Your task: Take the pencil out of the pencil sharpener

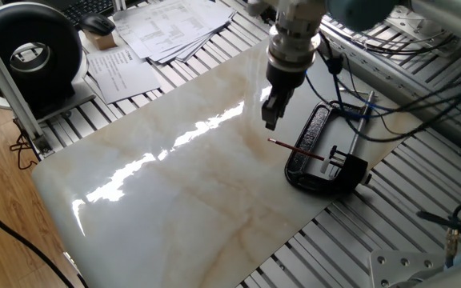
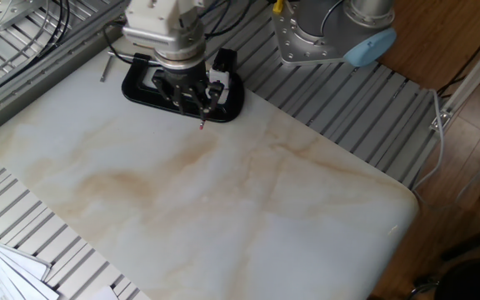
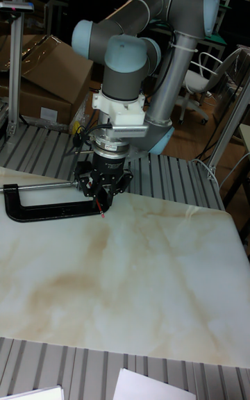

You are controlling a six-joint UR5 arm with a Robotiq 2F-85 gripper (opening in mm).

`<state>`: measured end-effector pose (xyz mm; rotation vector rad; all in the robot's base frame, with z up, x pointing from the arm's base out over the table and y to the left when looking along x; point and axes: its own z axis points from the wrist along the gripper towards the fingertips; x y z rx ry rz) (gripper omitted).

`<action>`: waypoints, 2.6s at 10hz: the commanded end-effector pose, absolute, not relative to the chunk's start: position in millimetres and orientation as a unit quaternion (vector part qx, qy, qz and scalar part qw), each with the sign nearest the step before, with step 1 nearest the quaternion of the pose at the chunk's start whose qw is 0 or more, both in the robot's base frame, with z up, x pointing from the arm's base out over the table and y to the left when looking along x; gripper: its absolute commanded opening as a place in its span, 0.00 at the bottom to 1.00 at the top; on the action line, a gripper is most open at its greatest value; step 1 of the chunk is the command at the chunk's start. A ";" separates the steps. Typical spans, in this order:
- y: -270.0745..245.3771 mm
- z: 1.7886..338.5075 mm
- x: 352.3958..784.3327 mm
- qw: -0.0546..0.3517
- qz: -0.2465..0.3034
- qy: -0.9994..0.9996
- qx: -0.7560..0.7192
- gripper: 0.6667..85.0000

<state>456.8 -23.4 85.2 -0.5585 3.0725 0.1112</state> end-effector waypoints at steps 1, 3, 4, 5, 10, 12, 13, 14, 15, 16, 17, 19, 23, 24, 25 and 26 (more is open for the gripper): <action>-15.8 77.6 445.3 0.010 0.049 0.982 -0.182 0.50; -16.4 63.0 434.6 0.023 0.048 0.982 -0.181 0.51; -19.8 59.5 430.9 0.026 0.047 0.981 -0.184 0.51; -22.5 58.1 428.5 0.027 0.046 0.981 -0.188 0.51; -23.6 41.3 427.3 0.041 0.032 0.979 -0.197 0.44; -26.1 38.9 428.3 0.042 0.023 0.978 -0.201 0.41; -26.1 39.6 428.1 0.042 0.023 0.978 -0.201 0.39; -26.1 39.9 428.0 0.042 0.023 0.979 -0.200 0.38; -25.7 40.0 428.4 0.043 0.023 0.979 -0.200 0.36; -24.9 40.3 431.6 0.049 0.024 0.978 -0.201 0.27; -27.5 40.2 435.5 0.052 0.016 0.977 -0.206 0.01; -19.4 45.1 445.4 0.054 0.007 0.978 -0.204 0.01; 21.1 63.8 474.8 0.047 0.018 0.981 -0.188 0.01; 25.4 69.3 481.6 0.045 0.030 0.981 -0.189 0.01; 26.0 74.0 488.0 0.041 0.037 0.980 -0.190 0.01; 25.4 77.8 494.6 0.042 0.038 0.979 -0.194 0.01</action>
